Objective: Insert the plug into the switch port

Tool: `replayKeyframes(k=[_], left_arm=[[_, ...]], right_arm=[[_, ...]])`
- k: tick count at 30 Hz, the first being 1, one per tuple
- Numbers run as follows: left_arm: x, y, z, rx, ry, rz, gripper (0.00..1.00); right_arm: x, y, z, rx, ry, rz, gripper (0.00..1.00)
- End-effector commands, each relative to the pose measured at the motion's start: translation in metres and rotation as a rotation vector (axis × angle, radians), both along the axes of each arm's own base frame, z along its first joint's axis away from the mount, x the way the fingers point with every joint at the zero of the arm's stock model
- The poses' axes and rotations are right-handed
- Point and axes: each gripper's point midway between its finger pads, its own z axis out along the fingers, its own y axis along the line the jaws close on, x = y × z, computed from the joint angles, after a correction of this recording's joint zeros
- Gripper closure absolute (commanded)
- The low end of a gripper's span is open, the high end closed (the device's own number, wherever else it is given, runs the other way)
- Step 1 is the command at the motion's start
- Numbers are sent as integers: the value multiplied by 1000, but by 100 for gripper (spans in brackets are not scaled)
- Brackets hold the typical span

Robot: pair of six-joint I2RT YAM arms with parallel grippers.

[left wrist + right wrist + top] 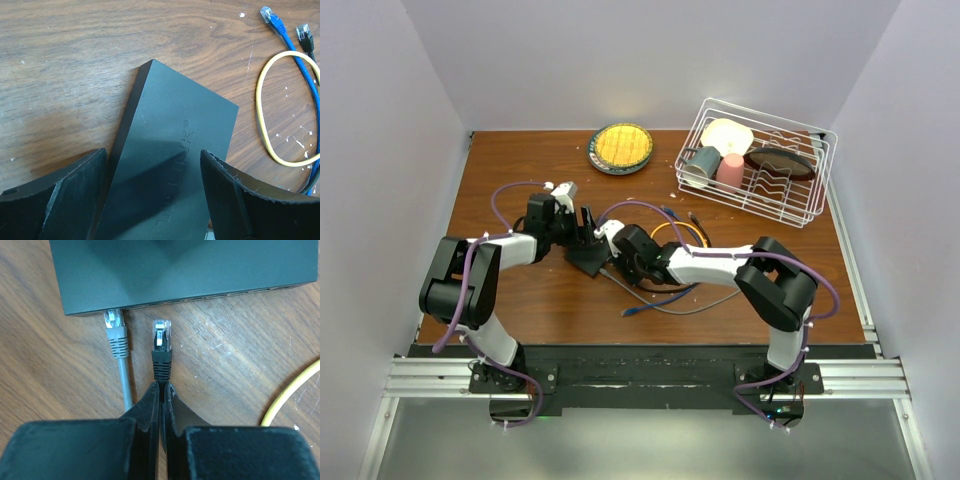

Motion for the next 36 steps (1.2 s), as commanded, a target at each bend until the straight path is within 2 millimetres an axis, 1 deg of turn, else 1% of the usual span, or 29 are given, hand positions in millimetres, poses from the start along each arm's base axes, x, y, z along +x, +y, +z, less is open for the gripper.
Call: replayKeyframes(k=[1, 2, 5, 10, 15, 18, 22, 23, 24, 26, 29, 34, 36], left_arm=[[-3, 1, -11, 10, 40, -10, 19], [-4, 2, -11, 11, 42, -10, 19], [-5, 1, -11, 9, 40, -11, 19], [-5, 1, -12, 8, 42, -13, 19], [-5, 0, -12, 5, 43, -14, 19], [-6, 0, -12, 3, 44, -15, 19], [-6, 0, -13, 4, 45, -16, 19], [-5, 0, -12, 2, 44, -18, 19], [-5, 0, -12, 1, 45, -17, 19], [-5, 0, -12, 0, 45, -16, 19], [-6, -1, -11, -3, 44, -19, 19], [-8, -1, -12, -7, 47, -22, 20], [-9, -2, -11, -14, 47, -24, 21]], right_arm=[[11, 17, 12, 55, -18, -1, 100], [10, 18, 8, 50, -12, 2, 100], [10, 20, 7, 59, -11, 2, 100], [12, 23, 11, 73, -17, 1, 100], [15, 26, 19, 85, -31, -1, 100], [17, 28, 19, 87, -30, -1, 100], [17, 30, 16, 89, -22, 4, 100], [16, 30, 12, 83, -16, 5, 100], [16, 32, 13, 89, -16, 8, 100], [15, 32, 7, 79, -1, 12, 100], [14, 36, 4, 83, 7, 18, 100], [15, 38, 10, 107, -5, 16, 100], [16, 39, 14, 114, -11, 16, 100]])
